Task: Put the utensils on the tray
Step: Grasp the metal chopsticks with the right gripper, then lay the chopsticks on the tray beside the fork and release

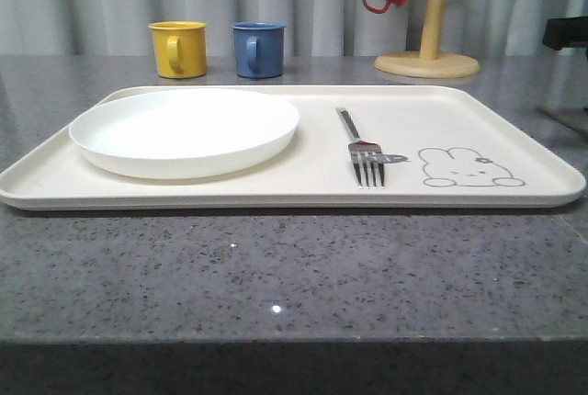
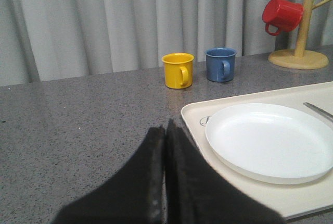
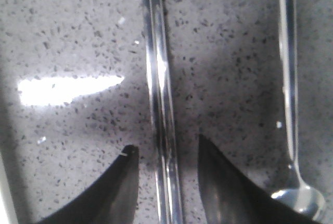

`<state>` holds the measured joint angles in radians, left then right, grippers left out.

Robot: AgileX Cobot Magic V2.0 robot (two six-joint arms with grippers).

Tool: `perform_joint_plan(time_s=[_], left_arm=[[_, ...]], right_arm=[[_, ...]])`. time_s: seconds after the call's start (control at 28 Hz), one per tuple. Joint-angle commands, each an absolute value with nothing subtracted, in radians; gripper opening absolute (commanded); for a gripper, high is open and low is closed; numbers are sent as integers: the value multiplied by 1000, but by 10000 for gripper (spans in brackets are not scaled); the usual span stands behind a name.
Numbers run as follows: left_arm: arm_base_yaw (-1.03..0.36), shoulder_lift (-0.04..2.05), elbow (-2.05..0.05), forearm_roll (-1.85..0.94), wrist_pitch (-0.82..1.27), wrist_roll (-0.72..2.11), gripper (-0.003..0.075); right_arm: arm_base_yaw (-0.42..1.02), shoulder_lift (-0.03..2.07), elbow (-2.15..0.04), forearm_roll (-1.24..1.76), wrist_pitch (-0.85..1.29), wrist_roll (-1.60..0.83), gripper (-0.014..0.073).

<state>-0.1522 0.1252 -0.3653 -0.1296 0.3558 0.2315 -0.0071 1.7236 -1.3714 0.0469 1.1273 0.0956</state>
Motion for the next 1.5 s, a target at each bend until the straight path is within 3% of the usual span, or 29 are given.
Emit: perform_joint_plan(time_s=[0.0,0.36,0.64,1.07,1.46], left_arm=[[-153,137,-393,-142,273,219,-18],[-153,137,-393,-142,273,219,-18],[-153,137,-393,-142,273,219,-18],[-153,137,-393,-142,273,219,-18],[-153,137,-393,-142,273,219,-18]], right_arm=[[-12,1700,-1391,52,1105,83,305],[-12,1693,-1393,59,1137,84,27],[23,1579,-1479,62,1205,172,25],[347,1712,-1578,68,1190,352,27],[355,1814,-1584,140,1183,393,29]])
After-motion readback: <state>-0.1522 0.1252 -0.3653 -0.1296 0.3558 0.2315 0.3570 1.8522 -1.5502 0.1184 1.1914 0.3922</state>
